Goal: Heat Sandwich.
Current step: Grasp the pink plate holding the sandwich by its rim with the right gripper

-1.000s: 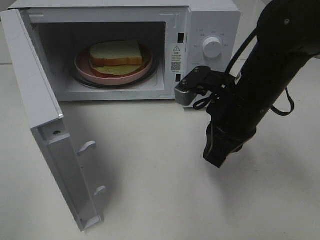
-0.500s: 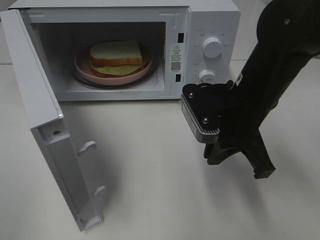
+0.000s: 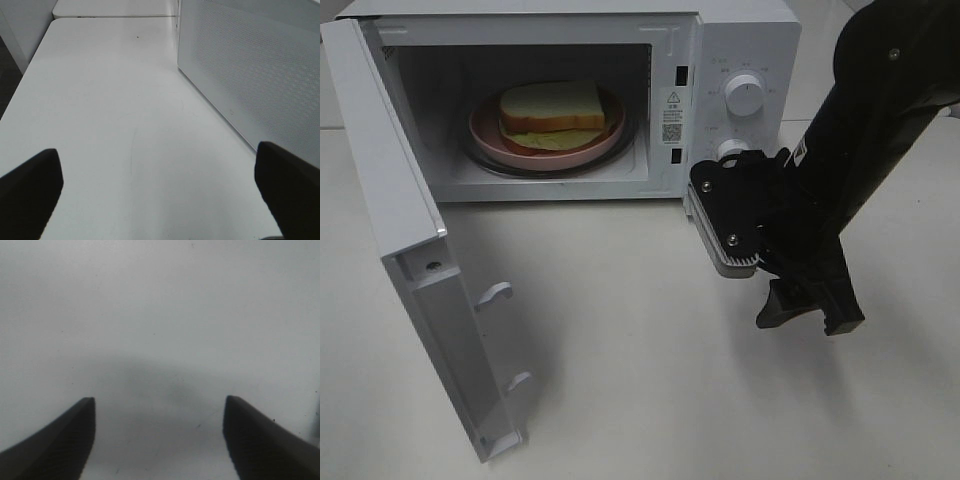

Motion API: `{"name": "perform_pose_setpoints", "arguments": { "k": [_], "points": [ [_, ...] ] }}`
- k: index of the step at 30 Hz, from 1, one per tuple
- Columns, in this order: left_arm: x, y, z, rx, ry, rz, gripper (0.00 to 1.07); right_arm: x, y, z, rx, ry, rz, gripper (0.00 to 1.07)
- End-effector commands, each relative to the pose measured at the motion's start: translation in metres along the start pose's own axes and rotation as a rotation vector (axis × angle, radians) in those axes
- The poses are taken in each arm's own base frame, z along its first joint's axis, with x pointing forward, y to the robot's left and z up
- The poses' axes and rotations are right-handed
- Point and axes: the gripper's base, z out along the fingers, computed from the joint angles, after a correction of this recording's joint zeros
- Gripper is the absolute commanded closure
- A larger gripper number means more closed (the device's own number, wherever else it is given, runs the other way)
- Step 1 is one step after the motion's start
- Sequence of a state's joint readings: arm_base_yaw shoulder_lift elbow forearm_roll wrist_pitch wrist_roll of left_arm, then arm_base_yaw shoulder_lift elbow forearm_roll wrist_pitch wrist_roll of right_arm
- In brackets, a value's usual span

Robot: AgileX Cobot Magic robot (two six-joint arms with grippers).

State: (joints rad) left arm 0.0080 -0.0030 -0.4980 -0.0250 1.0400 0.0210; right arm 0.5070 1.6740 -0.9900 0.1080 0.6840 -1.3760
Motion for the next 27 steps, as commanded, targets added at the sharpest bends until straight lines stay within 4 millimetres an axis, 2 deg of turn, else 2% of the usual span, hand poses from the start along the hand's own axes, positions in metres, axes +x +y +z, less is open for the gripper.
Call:
{"name": "perform_pose_setpoints", "arguments": {
  "k": [1, 4, 16, 23, 27],
  "points": [
    [0.002, 0.000, -0.003, -0.001, -0.027, -0.002, 0.06, 0.001, -0.002, -0.003, 0.025, 0.003, 0.031, 0.17],
    [0.002, 0.000, -0.003, -0.001, -0.027, -0.002, 0.06, 0.002, -0.004, -0.003, 0.041, 0.006, 0.048, 0.12],
    [0.002, 0.000, -0.003, -0.001, -0.027, -0.002, 0.06, -0.012, -0.009, -0.008, 0.092, 0.013, -0.022, 0.14],
    [0.002, 0.000, -0.003, -0.001, -0.027, -0.002, 0.06, -0.020, -0.031, -0.029, 0.194, -0.011, -0.029, 0.15],
    [0.002, 0.000, -0.003, -0.001, -0.027, -0.002, 0.06, -0.025, -0.043, -0.034, 0.238, -0.024, -0.031, 0.16]
  ]
}}
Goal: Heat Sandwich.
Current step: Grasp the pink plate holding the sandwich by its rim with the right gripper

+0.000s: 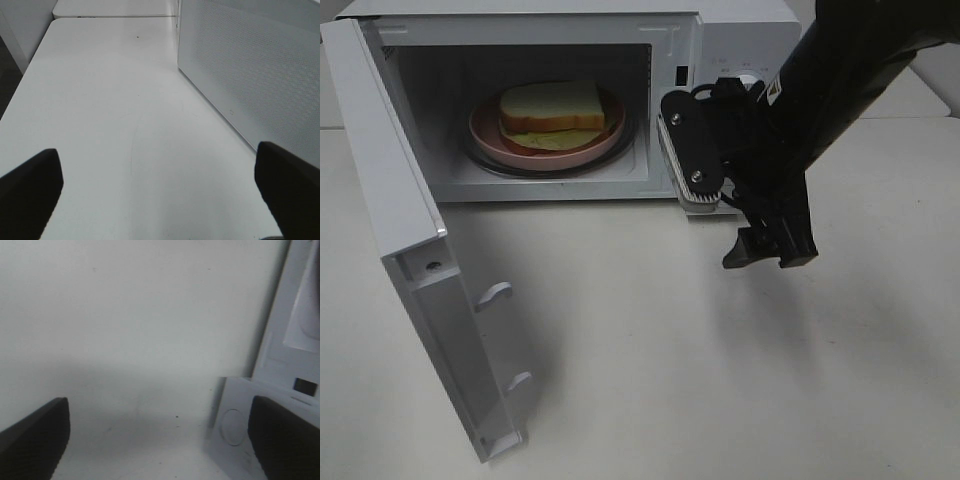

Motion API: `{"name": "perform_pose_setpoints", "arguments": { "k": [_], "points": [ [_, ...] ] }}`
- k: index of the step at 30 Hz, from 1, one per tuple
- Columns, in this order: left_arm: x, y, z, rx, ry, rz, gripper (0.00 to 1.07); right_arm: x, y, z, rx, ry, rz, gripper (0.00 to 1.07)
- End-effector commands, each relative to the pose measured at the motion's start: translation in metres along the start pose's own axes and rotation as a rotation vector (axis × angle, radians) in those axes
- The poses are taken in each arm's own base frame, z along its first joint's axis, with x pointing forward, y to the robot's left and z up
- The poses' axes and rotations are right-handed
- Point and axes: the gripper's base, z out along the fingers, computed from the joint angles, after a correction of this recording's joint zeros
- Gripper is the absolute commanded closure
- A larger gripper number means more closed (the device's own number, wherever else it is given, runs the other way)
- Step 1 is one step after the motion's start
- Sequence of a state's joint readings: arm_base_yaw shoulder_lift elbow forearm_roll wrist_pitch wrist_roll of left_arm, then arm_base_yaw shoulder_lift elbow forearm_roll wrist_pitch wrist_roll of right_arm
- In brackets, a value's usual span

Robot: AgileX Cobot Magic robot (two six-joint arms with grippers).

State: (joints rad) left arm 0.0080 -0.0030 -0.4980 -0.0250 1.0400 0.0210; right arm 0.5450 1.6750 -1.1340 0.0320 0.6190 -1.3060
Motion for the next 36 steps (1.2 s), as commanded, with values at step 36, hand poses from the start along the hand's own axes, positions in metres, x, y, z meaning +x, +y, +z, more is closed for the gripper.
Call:
{"name": "perform_pose_setpoints", "arguments": {
  "k": [36],
  "points": [
    [0.002, 0.000, -0.003, -0.001, -0.027, -0.002, 0.07, -0.050, -0.093, 0.087, 0.153, -0.068, -0.073, 0.21]
  ]
}}
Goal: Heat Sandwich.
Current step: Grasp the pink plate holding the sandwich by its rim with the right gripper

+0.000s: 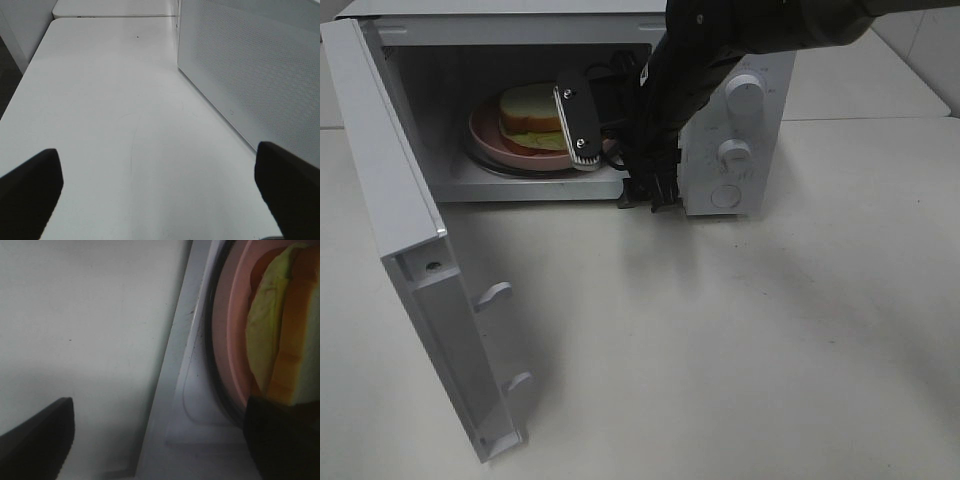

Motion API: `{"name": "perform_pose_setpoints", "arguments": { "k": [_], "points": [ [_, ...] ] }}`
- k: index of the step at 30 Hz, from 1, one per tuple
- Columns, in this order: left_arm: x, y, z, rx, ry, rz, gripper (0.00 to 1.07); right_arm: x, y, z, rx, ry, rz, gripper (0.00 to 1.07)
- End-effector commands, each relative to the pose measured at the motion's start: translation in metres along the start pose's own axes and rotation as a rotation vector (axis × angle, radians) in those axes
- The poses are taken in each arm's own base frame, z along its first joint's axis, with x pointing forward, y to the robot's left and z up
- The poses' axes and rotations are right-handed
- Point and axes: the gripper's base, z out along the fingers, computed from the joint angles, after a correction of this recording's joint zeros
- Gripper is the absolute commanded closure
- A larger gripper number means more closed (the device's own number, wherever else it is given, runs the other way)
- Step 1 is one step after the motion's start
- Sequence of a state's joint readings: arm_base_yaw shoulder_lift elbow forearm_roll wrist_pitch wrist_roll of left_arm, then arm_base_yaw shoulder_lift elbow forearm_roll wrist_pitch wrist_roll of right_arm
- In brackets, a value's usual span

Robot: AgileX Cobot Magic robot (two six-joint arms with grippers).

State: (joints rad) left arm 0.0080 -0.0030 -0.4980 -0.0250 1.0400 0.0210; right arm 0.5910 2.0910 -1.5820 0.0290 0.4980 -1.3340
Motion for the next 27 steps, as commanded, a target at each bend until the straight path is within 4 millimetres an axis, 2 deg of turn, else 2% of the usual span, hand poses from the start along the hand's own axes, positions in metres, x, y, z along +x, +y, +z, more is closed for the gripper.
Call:
{"name": "perform_pose_setpoints", "arguments": {
  "k": [1, 17, 27],
  "points": [
    [0.002, 0.000, -0.003, -0.001, -0.027, -0.002, 0.07, -0.004, -0.005, 0.007, 0.012, -0.010, -0.001, 0.21],
    [0.002, 0.000, -0.003, -0.001, -0.027, -0.002, 0.07, -0.016, -0.025, 0.060, 0.044, -0.040, 0.016, 0.21],
    [0.002, 0.000, -0.003, -0.006, -0.027, 0.001, 0.07, -0.019, -0.033, 0.076, 0.052, -0.059, 0.036, 0.22]
  ]
}}
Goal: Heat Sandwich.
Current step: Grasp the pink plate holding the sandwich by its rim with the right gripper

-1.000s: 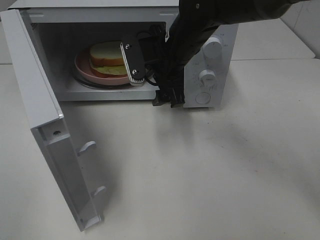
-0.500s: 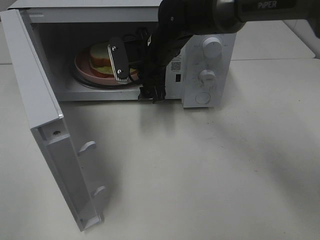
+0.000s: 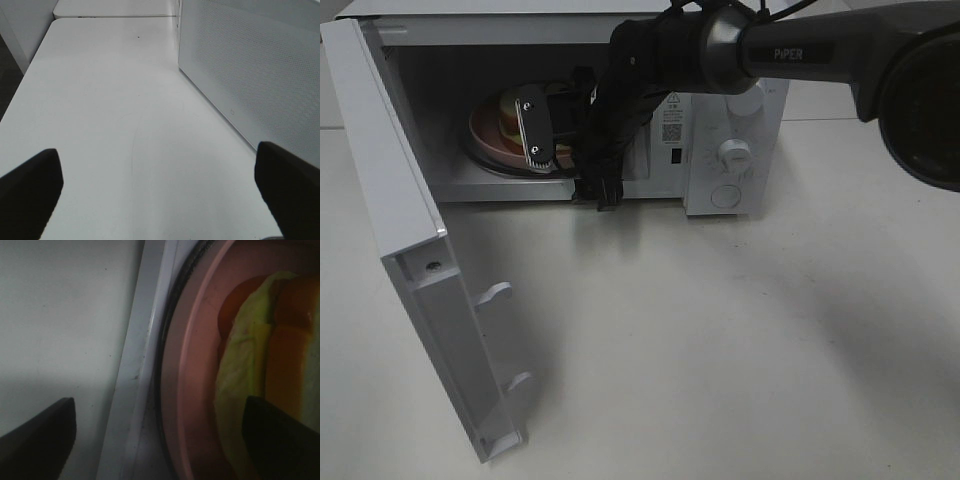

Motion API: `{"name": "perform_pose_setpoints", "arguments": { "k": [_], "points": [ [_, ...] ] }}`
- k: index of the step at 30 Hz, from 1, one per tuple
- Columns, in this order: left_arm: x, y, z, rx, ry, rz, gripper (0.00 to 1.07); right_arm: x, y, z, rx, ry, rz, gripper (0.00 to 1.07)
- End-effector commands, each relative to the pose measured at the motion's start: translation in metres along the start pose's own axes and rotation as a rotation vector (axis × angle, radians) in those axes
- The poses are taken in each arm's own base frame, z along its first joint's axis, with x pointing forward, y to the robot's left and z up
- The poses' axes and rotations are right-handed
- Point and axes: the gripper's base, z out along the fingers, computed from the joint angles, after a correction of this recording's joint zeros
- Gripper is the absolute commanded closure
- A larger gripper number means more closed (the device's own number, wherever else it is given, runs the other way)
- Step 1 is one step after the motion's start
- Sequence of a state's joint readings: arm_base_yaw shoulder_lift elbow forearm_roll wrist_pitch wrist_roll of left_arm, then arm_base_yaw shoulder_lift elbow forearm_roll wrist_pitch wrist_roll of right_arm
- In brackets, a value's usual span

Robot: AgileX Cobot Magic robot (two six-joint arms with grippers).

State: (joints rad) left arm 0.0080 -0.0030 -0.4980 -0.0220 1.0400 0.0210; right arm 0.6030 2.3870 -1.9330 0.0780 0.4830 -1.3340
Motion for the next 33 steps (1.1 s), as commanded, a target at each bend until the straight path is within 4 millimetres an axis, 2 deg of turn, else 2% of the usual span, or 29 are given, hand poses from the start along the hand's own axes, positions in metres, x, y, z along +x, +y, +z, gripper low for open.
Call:
{"name": "perform_pose_setpoints", "arguments": {
  "k": [1, 7, 14, 17, 18, 19, 21, 22, 33],
  "points": [
    [0.002, 0.000, -0.003, -0.004, -0.027, 0.000, 0.07, -0.003, -0.001, 0.005, -0.007, -0.007, 0.007, 0.22],
    [0.002, 0.000, -0.003, -0.008, -0.027, 0.002, 0.07, 0.000, 0.005, 0.017, -0.034, 0.000, 0.008, 0.24],
    [0.002, 0.001, -0.003, -0.017, -0.027, 0.007, 0.07, 0.000, 0.009, 0.019, -0.060, -0.008, 0.029, 0.29],
    [0.002, 0.001, -0.003, -0.017, -0.027, 0.007, 0.07, 0.000, 0.010, 0.019, -0.073, -0.005, 0.029, 0.57],
    [0.002, 0.001, -0.003, -0.017, -0.027, 0.007, 0.07, 0.000, 0.010, 0.019, -0.073, -0.005, 0.029, 0.57],
    [0.002, 0.001, -0.003, -0.017, -0.027, 0.007, 0.07, 0.000, 0.011, 0.019, -0.082, -0.003, 0.034, 0.79],
    [0.002, 0.001, -0.003, -0.017, -0.027, 0.007, 0.07, 0.000, 0.011, 0.017, -0.096, 0.000, 0.041, 1.01],
    [0.002, 0.001, -0.003, -0.017, -0.027, 0.007, 0.07, 0.000, 0.012, 0.017, -0.101, 0.001, 0.042, 1.07],
    [0.002, 0.001, -0.003, -0.017, -0.027, 0.007, 0.07, 0.002, 0.014, 0.017, -0.128, 0.009, 0.044, 1.07]
  ]
}}
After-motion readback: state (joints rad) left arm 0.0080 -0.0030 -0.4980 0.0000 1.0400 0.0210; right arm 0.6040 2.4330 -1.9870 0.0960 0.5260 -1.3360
